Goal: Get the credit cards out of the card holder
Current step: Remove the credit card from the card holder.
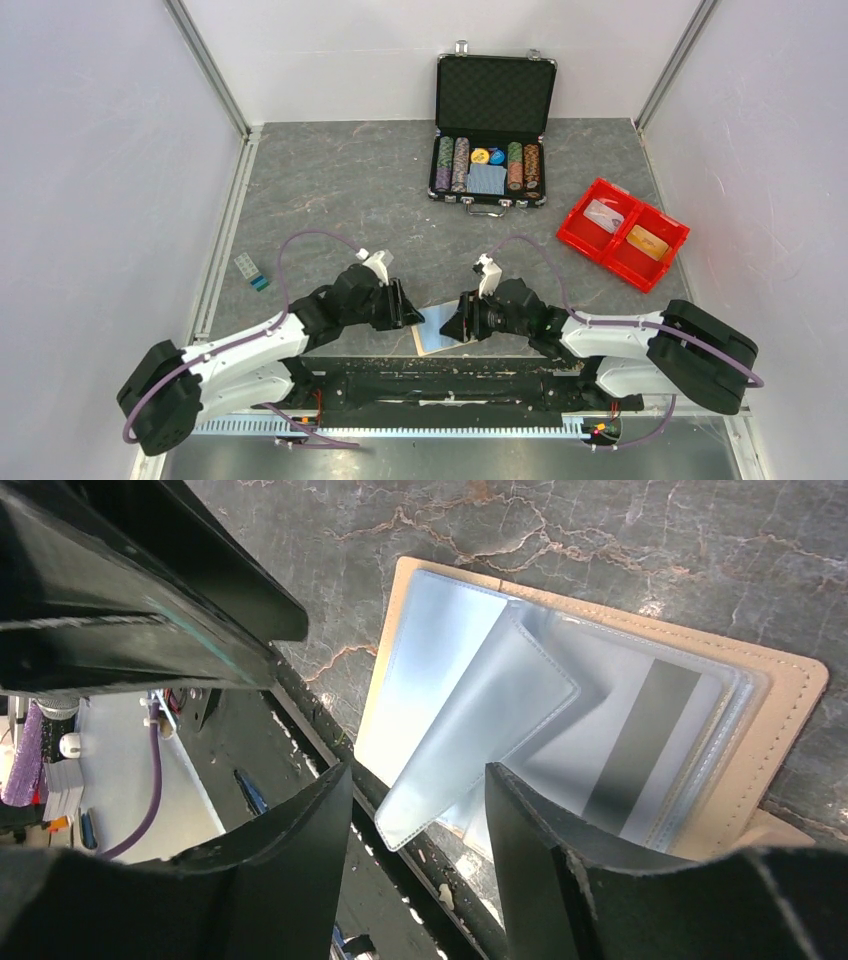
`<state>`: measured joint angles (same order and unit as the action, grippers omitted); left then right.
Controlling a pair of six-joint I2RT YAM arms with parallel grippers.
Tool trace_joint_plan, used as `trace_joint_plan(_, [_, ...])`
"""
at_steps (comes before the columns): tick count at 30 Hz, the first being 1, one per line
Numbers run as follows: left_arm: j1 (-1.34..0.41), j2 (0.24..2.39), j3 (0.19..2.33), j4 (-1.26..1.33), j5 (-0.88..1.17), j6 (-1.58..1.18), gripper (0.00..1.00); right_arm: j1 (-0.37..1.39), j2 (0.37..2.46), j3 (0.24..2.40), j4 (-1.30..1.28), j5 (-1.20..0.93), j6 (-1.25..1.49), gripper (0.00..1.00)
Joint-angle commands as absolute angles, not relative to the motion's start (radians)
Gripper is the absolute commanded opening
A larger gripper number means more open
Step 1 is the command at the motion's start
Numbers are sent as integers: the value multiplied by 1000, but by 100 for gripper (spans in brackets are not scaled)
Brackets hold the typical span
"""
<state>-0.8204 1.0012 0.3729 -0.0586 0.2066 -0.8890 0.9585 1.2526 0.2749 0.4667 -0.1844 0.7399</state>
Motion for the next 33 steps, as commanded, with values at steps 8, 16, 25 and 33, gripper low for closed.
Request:
trace_joint_plan(8, [-823,932,414,-153,128,-930,47,964,1189,283,567,-234,720,66])
trace_joint_plan(16, [-824,927,419,-151,139,-927,47,963,1245,261,745,-332,791,67])
trace_joint_plan(25, [-824,974,436,-70,237,-896,42,942,1082,317,297,-31,634,64])
trace_joint_plan(33, [-824,1128,437,55,300,-881,35,902,1041,295,215,18,631,62])
